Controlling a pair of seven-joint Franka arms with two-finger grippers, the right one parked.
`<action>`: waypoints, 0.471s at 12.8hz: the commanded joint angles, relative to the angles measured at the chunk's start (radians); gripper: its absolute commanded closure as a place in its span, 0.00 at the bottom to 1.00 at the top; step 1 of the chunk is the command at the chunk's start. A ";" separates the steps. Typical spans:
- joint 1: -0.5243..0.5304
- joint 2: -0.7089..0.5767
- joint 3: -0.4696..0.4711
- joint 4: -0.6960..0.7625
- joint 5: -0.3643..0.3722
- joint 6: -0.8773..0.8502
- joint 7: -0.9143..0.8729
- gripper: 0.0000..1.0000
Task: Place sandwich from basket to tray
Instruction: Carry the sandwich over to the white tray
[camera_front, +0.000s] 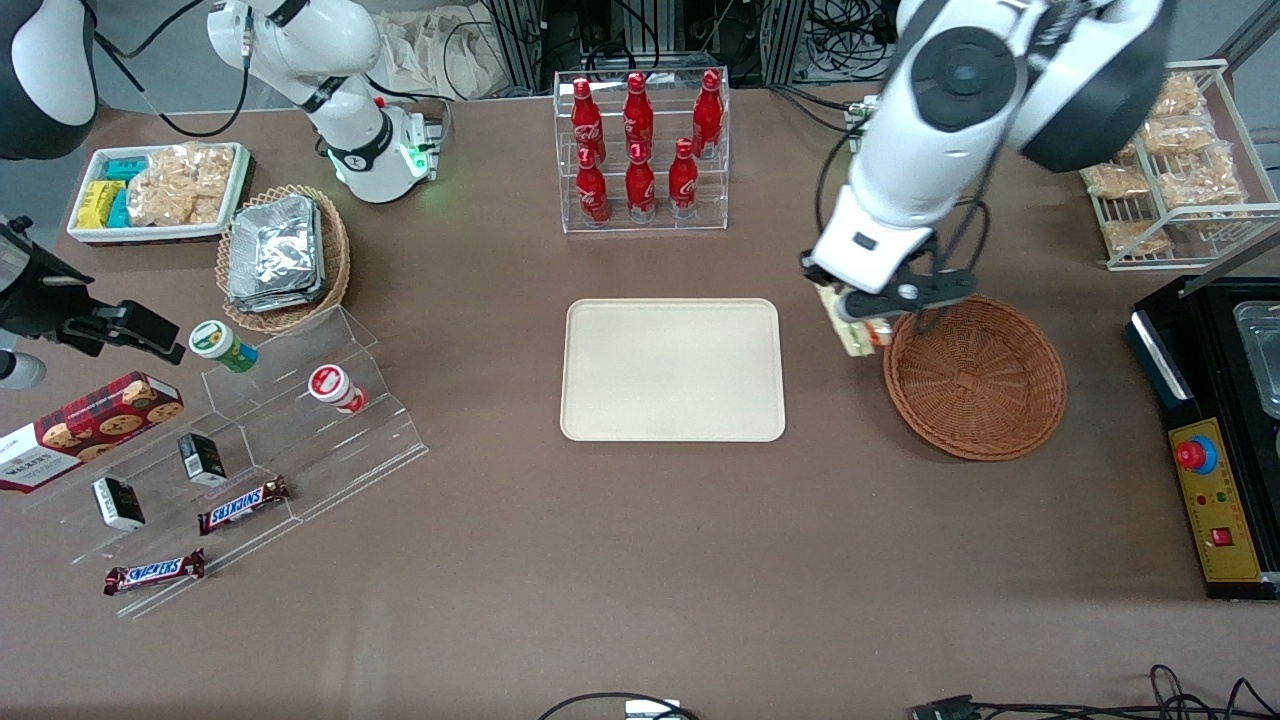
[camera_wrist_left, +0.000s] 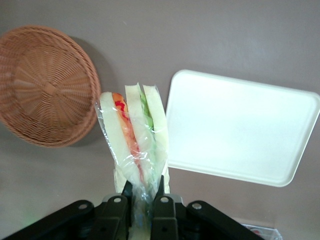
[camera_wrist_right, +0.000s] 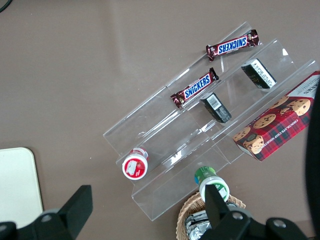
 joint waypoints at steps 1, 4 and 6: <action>-0.007 -0.013 -0.007 -0.142 0.008 0.135 -0.007 0.82; -0.009 -0.074 -0.008 -0.400 0.002 0.466 -0.010 0.82; -0.007 -0.091 -0.011 -0.551 -0.002 0.680 -0.009 0.81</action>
